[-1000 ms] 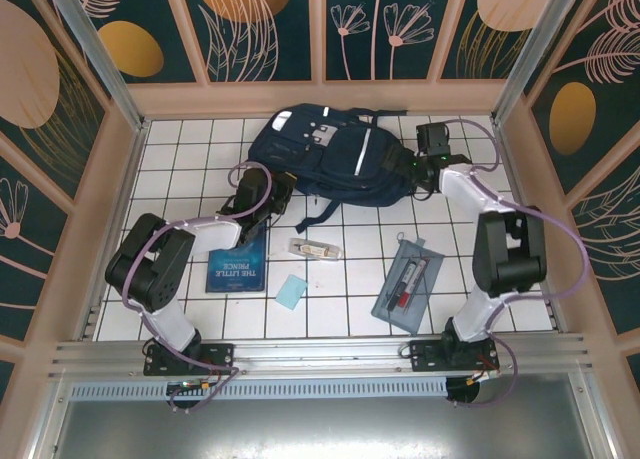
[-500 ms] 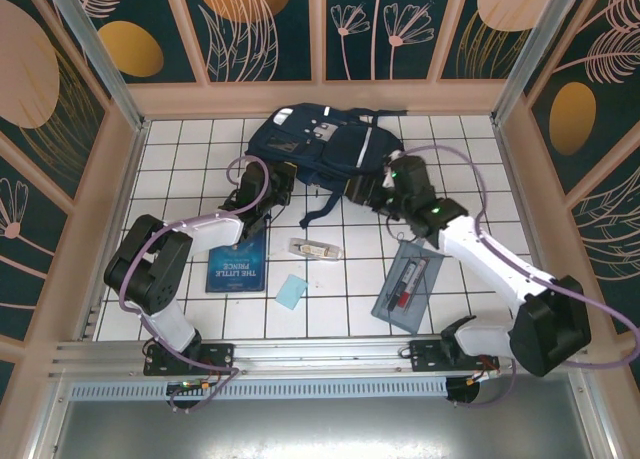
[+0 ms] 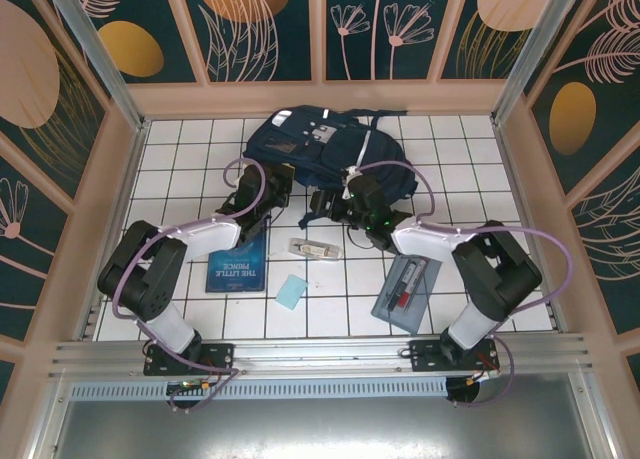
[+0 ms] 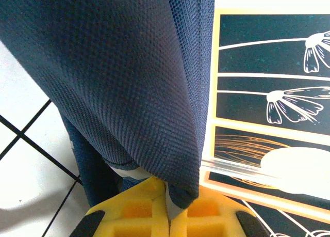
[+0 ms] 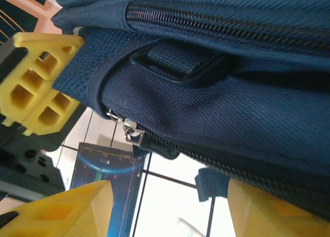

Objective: Pack the student bag

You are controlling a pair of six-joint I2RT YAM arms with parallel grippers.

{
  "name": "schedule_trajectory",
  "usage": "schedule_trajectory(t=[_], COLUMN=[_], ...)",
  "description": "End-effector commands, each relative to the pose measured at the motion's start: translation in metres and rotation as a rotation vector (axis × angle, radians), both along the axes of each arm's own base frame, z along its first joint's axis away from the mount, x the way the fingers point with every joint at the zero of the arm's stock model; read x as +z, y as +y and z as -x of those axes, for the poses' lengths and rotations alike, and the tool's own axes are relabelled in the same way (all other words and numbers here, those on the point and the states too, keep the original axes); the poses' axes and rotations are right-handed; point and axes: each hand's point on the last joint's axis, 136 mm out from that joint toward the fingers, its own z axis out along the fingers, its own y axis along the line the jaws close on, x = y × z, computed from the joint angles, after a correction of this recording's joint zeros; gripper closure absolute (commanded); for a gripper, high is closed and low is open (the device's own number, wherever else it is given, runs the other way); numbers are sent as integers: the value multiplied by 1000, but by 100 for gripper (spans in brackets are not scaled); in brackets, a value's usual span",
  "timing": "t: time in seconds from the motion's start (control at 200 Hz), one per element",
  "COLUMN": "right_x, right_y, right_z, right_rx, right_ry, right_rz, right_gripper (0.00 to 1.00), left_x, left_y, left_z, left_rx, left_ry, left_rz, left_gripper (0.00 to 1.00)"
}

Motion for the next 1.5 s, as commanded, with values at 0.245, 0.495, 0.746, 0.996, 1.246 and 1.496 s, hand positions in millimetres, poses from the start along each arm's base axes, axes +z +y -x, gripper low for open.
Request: schedule_trajectory(t=[0.245, 0.495, 0.746, 0.996, 1.246, 1.496], right_x=[11, 7, 11, -5, -15, -15], right_y=[14, 20, 9, -39, -101, -154], right_z=[-37, -47, -28, -1, -6, -13], right_rx=[-145, -152, -92, 12, 2, -55], right_ry=[-189, -204, -181, -35, 2, 39], right_rz=[-54, -2, 45, 103, 278, 412], right_gripper=[39, 66, 100, 100, 100, 100], left_x=[41, 30, 25, 7, -8, -12], left_y=[-4, -1, 8, 17, 22, 35], left_z=[9, 12, 6, -10, -30, -49], left_rx=[11, 22, 75, 87, 54, 33], left_ry=[-80, -52, -63, -57, -55, -63], left_rz=[89, 99, 47, -42, -111, -174], left_gripper=[100, 100, 100, 100, 100, 100])
